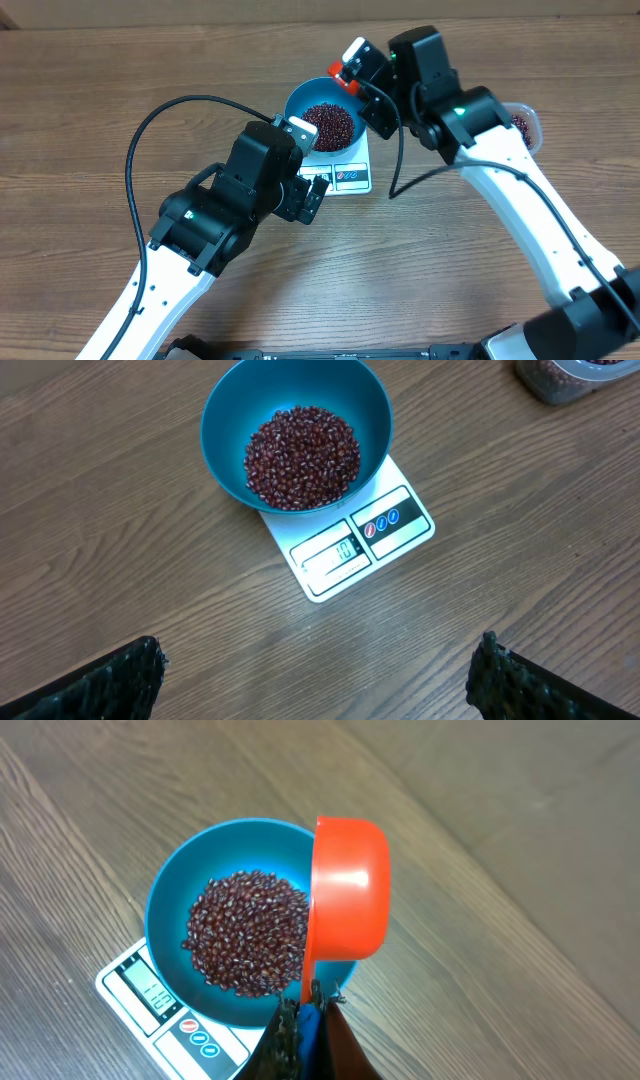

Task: Scoop item into bowl and weigh 150g on scale
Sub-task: 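Move the empty scoop back right to the bean tub, then dip the scoop into the tub and drag it to fill, right gripper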

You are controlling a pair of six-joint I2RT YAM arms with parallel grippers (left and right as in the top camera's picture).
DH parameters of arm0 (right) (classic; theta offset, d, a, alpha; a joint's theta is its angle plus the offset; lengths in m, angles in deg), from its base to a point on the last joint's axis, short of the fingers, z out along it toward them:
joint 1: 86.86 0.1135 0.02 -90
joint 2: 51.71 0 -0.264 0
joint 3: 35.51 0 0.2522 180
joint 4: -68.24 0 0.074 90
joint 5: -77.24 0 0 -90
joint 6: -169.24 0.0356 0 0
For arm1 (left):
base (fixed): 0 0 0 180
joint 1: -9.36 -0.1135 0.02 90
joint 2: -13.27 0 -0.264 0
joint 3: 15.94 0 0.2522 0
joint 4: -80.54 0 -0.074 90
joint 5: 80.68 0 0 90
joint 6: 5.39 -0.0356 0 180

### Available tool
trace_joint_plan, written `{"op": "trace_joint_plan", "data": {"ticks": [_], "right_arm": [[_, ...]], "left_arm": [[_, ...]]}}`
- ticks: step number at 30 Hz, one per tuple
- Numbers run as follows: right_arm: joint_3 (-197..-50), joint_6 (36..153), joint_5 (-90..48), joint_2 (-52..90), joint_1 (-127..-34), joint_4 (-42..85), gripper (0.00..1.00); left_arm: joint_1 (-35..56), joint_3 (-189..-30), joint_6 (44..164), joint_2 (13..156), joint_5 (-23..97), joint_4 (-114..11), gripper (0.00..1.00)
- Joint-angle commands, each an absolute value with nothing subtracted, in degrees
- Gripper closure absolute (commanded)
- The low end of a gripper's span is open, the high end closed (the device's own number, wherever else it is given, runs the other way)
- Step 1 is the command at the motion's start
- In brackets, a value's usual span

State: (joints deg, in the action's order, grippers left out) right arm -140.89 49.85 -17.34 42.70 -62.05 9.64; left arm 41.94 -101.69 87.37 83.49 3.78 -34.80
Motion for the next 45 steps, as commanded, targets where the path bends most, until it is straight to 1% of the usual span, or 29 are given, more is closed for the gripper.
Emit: {"op": "trace_joint_plan", "data": {"ticks": [1, 5, 9, 17, 24, 35, 45], "right_arm": [[-142.35, 54.85, -11.79, 41.39, -63.90, 8.20, 0.96], [-142.35, 61.39, -5.60, 41.42, -67.40, 4.87, 0.96], [-142.35, 65.56, -1.89, 41.39, -71.49, 2.34, 0.96], [-142.11, 65.98, -1.84, 41.94, -80.40, -3.17, 0.96], [-137.52, 65.98, -1.86, 42.84, -85.72, -3.52, 0.96], [-131.25, 65.98, -1.86, 42.84, -89.30, -2.82, 0.96], [-121.59, 66.22, -2.52, 42.92, -89.30, 6.56, 0.96]], "left_arm": [[41.63, -102.59, 86.28, 83.66, 4.48, -34.91, 0.00], [41.61, -102.59, 86.28, 83.66, 4.48, -34.91, 0.00], [41.63, -102.59, 86.28, 83.66, 4.48, -34.91, 0.00], [41.63, -102.59, 86.28, 83.66, 4.48, -34.91, 0.00], [41.63, -102.59, 86.28, 83.66, 4.48, -34.91, 0.00], [41.63, -102.59, 86.28, 83.66, 4.48, -34.91, 0.00], [41.63, -102.59, 86.28, 83.66, 4.48, -34.91, 0.00]]}}
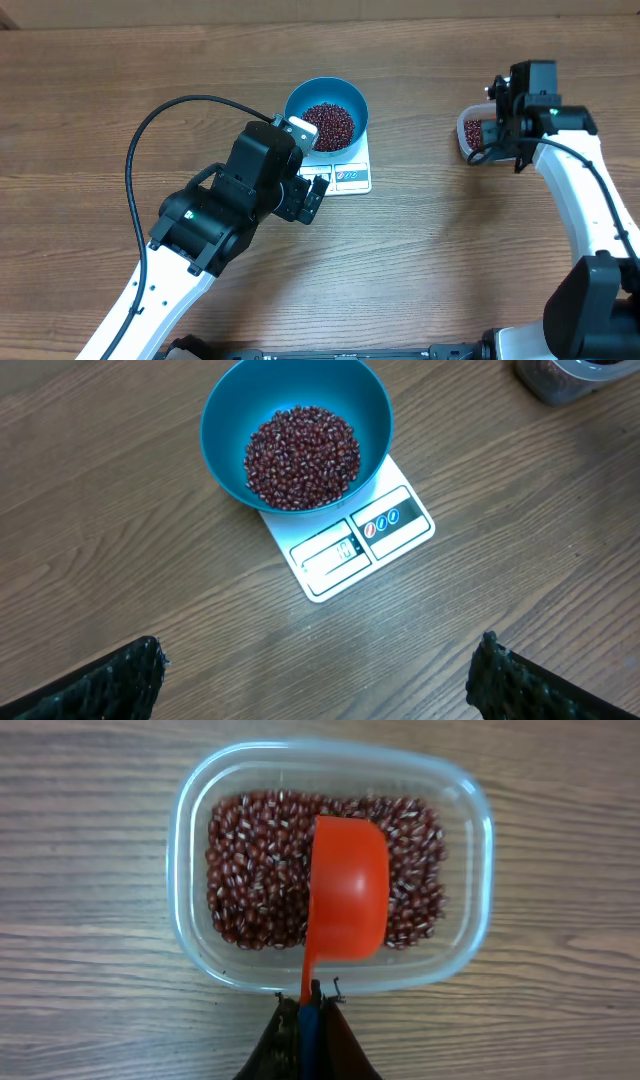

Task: Scoop item into bowl and weigh 150g on scale
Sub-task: 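Dip the scoop into the tub and drag it to fill, right gripper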

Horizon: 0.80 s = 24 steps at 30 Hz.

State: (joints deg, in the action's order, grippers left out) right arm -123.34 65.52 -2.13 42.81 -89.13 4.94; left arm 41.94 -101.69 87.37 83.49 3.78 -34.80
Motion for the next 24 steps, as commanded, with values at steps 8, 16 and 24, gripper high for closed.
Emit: {"op": "trace_joint_plan", "data": {"ticks": [8, 16, 24], "right_arm": [[-119.60, 68.78, -6.02, 43.25, -89.30, 10.16, 0.96], [-119.60, 69.00, -7.96, 47.56, -89.30, 10.93, 0.96], [-119.62, 70.29, -11.68, 48.72, -89.30, 11.17, 0.96]], "left_arm": [[41.63, -102.59, 86.28, 83.66, 4.48, -34.91, 0.00], [41.61, -102.59, 86.28, 83.66, 4.48, -34.91, 0.00], [41.63, -102.59, 86.28, 83.66, 4.48, -34.91, 0.00]]}}
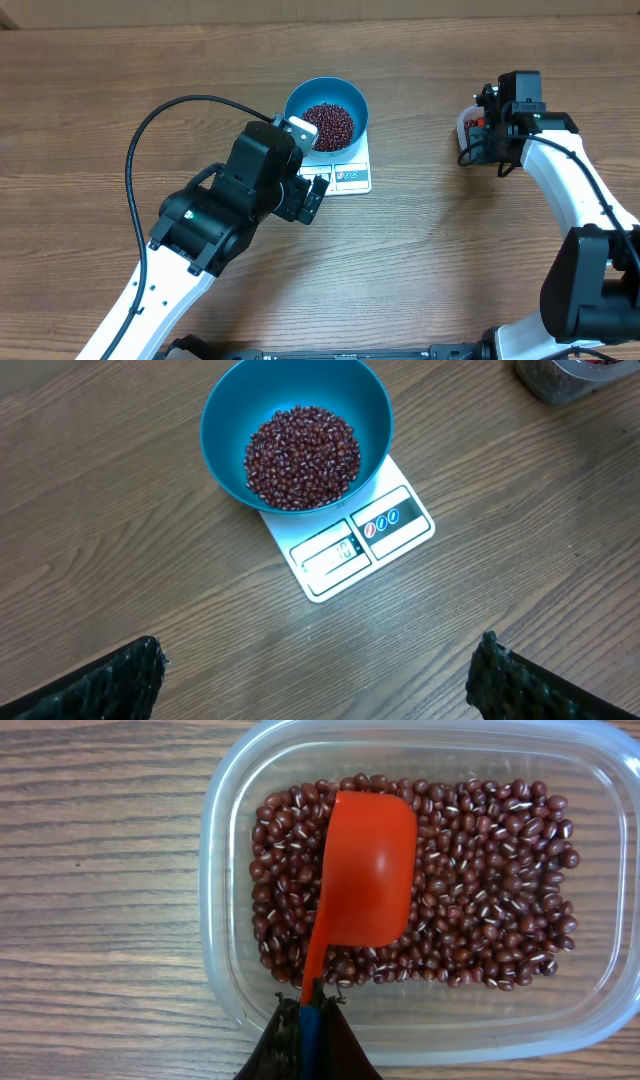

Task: Scoop item into bowl and weigh 150g on scale
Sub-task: 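Dip the scoop into the tub and drag it to fill, right gripper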

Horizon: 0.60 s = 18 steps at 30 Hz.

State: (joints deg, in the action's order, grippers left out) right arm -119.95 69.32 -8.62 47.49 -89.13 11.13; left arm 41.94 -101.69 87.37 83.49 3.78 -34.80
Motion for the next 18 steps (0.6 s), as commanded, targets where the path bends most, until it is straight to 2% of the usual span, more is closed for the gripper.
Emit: {"op": "trace_joint_plan", "data": {"ticks": [1, 18], "right_arm": [[-119.62, 70.31, -12.75, 48.72, -89.30, 11.13, 0.96], [-119.62, 70.92, -26.78, 48.69, -91.40, 11.15, 0.96]], "left_arm": [[41.63, -102.59, 86.28, 83.66, 4.48, -34.91, 0.00], [41.63, -102.59, 86.28, 83.66, 4.48, -34.91, 0.00]]}}
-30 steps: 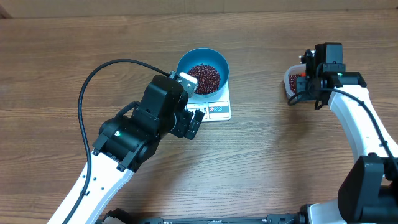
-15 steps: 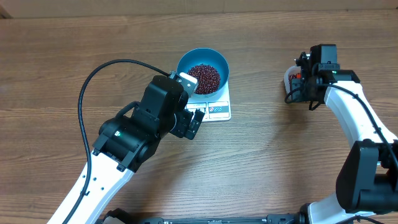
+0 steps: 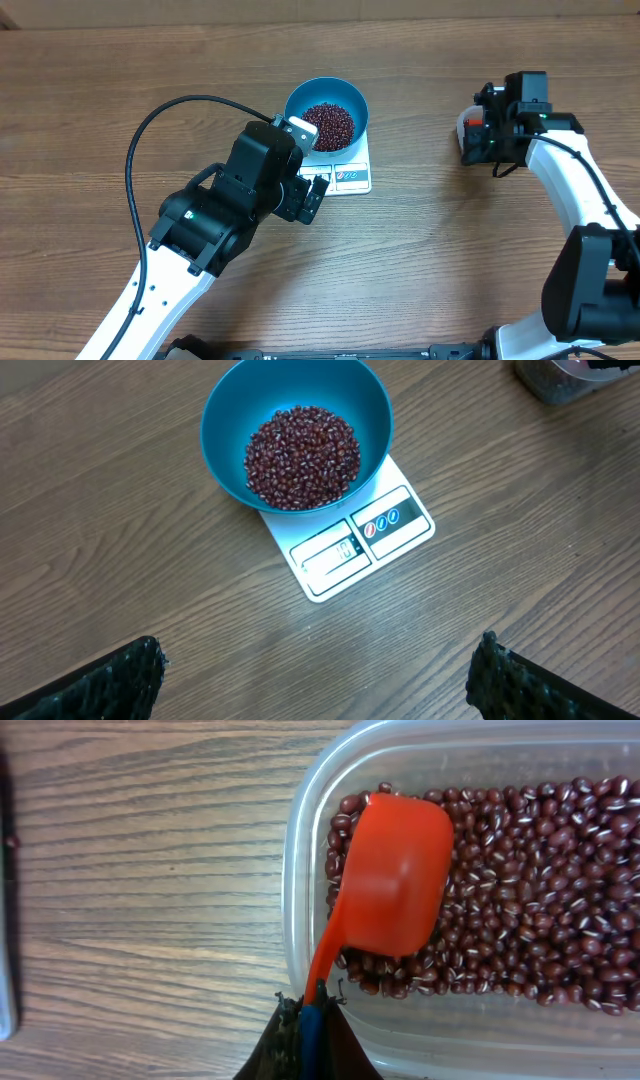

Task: Scoop item into bowl and weigh 150g on scale
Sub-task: 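Dip the scoop into the tub and drag it to fill, right gripper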

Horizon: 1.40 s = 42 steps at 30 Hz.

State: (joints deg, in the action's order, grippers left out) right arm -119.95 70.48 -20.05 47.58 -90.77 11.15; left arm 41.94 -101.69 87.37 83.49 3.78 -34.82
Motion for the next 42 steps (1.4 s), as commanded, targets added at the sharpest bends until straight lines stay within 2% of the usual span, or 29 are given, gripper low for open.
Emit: {"op": "trace_joint_plan", "data": {"ticks": [1, 23, 42], "right_arm": [[-119.62, 70.90, -27.44, 48.69, -91.95, 11.15, 0.96], [-119.62, 70.90, -49.86, 48.72, -106.20, 8.28, 0.96], [-119.62, 70.88, -57.10, 48.72, -115.70, 5.97, 0.96]], "left_arm": [[41.63, -102.59, 86.28, 83.66, 4.48, -34.91, 0.00], [41.63, -102.59, 86.28, 83.66, 4.48, -34.91, 0.00], [41.63, -102.59, 86.28, 83.66, 4.48, -34.91, 0.00]]}}
